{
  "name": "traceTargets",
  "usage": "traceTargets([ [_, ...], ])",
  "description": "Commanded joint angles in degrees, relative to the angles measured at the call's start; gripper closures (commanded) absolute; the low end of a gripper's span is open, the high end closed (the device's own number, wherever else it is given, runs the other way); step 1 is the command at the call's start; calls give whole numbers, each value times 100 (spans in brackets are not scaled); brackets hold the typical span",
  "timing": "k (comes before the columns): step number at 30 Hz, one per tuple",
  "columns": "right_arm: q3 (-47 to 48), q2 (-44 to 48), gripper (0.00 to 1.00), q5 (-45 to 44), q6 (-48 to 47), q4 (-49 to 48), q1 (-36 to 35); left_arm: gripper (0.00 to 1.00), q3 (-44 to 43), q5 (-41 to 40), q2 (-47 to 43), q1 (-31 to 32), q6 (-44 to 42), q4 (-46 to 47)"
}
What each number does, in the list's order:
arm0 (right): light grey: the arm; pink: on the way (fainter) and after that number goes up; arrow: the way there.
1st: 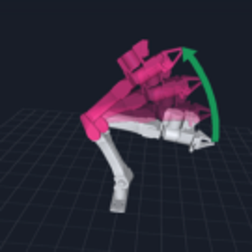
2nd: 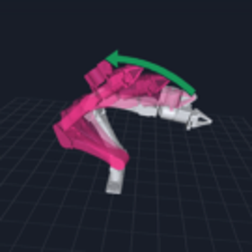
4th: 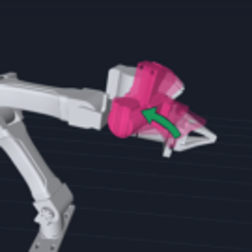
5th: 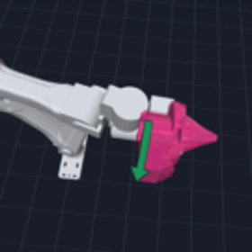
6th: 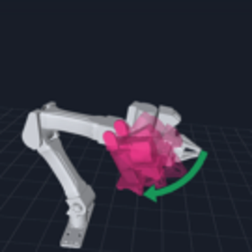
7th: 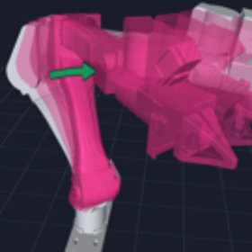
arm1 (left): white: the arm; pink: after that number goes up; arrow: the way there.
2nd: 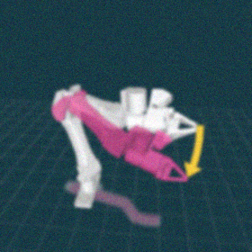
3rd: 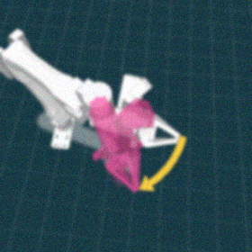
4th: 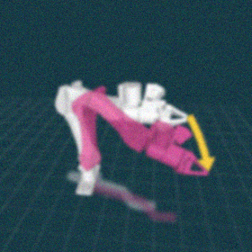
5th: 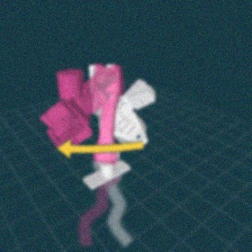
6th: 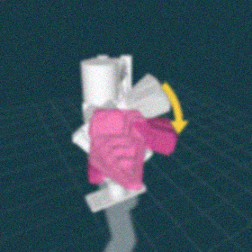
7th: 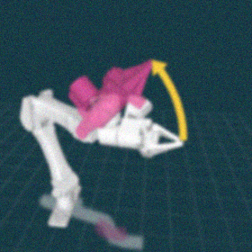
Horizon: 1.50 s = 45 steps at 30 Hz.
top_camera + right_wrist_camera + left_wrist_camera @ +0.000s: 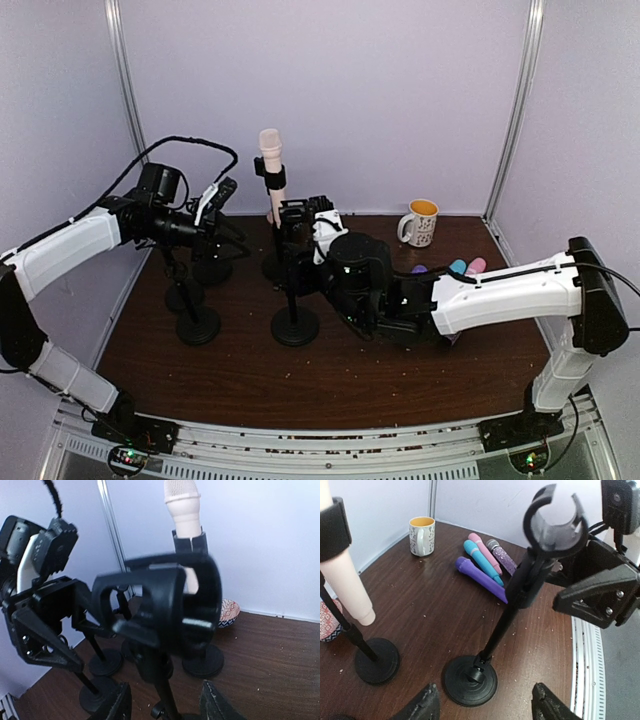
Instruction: Remove the microphone from the stand
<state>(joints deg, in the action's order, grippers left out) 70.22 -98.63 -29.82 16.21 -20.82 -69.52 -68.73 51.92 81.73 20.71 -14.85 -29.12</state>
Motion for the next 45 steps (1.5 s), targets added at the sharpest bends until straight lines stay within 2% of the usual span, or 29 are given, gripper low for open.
traceTargets([
  [1,310,-200,53,-676,-480,-647,-27,35,-179,-145,-358,-99,-157,-356],
  [10,889,-736,54,-672,-844,-743,-51,33,-473,-271,-438,-241,-241,-688],
  [15,1275,-1112,58,-1019,-996,-679,-50,33,-500,-275,-519,-261,-255,-723],
  [17,1379,-1209,66,-1199,-1155,-755,-52,33,-509,-288,-564,-273,-255,-753],
  [21,1289,-1226,91,-1266,-1424,-1219,-39,32,-566,-296,-612,-308,-309,-841],
  [23,1288,-1184,97,-1165,-1482,-1252,-27,32,-595,-304,-627,-334,-333,-869],
  [26,1153,-1059,99,-934,-1553,-1450,14,32,-623,-305,-624,-363,-359,-893],
  [29,912,-846,100,70,-1617,-1693,203,32,-631,-290,-608,-358,-369,-895],
  [33,823,-614,100,2717,-1724,-1642,687,32,-671,-280,-597,-363,-402,-954],
  [36,1081,-684,100,5170,-1106,-1378,1306,32,-702,-279,-614,-366,-439,-1006],
  [38,1231,-802,100,6292,-722,-1474,1639,32,-719,-283,-628,-366,-463,-1046],
  [41,1360,-873,100,7296,-703,-1458,1937,32,-721,-288,-641,-366,-482,-1077],
  [45,1822,-948,100,8179,-832,-769,2186,32,-712,-320,-658,-382,-512,-1114],
])
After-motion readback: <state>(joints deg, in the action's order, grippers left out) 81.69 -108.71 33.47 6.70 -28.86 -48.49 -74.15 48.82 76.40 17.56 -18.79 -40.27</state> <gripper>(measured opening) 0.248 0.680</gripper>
